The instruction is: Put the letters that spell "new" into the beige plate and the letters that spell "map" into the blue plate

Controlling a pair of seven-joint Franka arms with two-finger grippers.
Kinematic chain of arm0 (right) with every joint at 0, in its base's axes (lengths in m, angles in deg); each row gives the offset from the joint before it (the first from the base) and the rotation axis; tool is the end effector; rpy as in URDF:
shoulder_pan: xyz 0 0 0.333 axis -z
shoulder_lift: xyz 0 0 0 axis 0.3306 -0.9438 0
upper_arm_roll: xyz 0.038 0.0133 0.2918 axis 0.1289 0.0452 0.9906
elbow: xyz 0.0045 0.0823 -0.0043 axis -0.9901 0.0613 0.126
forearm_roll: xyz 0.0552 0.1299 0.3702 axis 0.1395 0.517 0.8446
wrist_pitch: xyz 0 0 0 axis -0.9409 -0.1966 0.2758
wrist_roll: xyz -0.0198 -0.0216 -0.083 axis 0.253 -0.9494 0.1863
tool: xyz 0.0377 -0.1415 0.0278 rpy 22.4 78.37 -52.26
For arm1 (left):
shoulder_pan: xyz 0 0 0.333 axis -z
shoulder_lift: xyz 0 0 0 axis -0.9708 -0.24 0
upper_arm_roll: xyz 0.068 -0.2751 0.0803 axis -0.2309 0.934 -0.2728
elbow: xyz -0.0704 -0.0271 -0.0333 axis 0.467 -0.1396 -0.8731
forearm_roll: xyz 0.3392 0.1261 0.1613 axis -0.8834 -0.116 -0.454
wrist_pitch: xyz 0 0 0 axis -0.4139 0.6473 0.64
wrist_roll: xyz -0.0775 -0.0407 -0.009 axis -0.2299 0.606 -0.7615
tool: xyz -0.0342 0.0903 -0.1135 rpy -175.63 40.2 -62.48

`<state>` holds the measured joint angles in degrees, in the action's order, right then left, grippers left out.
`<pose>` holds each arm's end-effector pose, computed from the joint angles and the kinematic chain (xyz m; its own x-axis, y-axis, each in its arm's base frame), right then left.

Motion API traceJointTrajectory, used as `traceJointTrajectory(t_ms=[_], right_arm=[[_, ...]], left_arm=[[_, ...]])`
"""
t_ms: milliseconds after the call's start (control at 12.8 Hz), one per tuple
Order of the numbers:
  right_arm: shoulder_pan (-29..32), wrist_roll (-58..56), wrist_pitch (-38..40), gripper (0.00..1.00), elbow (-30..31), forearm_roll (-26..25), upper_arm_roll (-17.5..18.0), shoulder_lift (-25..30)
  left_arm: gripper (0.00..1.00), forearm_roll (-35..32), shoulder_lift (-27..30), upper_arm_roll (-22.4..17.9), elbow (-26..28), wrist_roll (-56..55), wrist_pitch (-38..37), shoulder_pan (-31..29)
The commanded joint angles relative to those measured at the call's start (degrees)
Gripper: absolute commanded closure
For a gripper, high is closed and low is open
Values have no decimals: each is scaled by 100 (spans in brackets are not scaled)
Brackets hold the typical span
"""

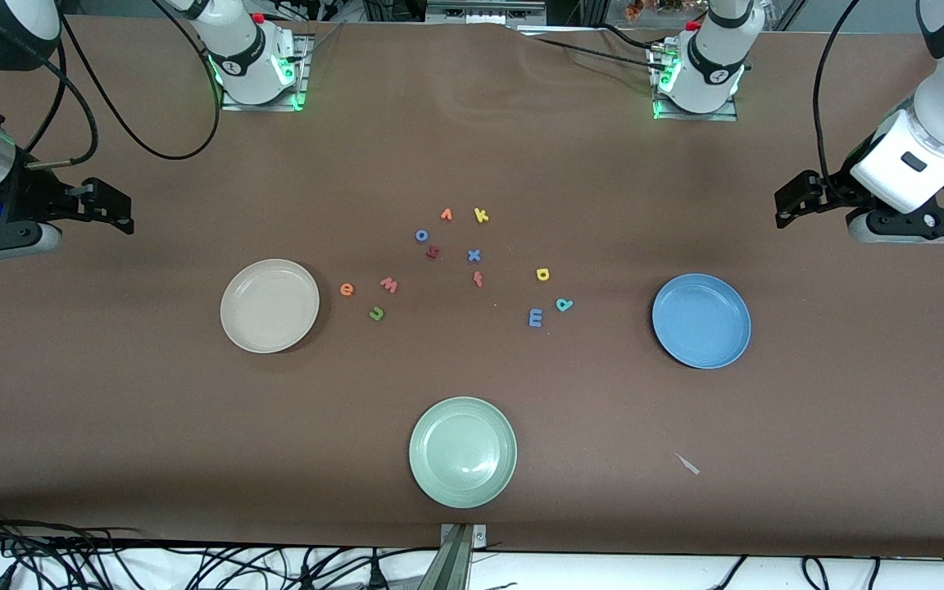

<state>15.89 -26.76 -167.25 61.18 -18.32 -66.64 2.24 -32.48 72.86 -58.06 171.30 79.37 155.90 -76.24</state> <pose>0.5891 0.0398 0.5136 0.9842 0.1764 -0.0154 0.1766 -0.9842 0.0135 0.5644 -0.0689 0.5219 0.9999 -0.0045 -0.0141 -0.0045 -1.0000 0.0031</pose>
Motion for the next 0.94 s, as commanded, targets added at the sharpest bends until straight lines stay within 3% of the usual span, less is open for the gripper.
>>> traceJointTrajectory(t_ms=[0, 861], right_arm=[[-71, 8, -24, 0, -102, -57, 9, -36], [-54, -27, 37, 0, -119, 14, 0, 25]], left_arm=[[0, -108, -10, 36, -73, 162, 43, -41], [0, -99, -10, 10, -73, 197, 35, -76]])
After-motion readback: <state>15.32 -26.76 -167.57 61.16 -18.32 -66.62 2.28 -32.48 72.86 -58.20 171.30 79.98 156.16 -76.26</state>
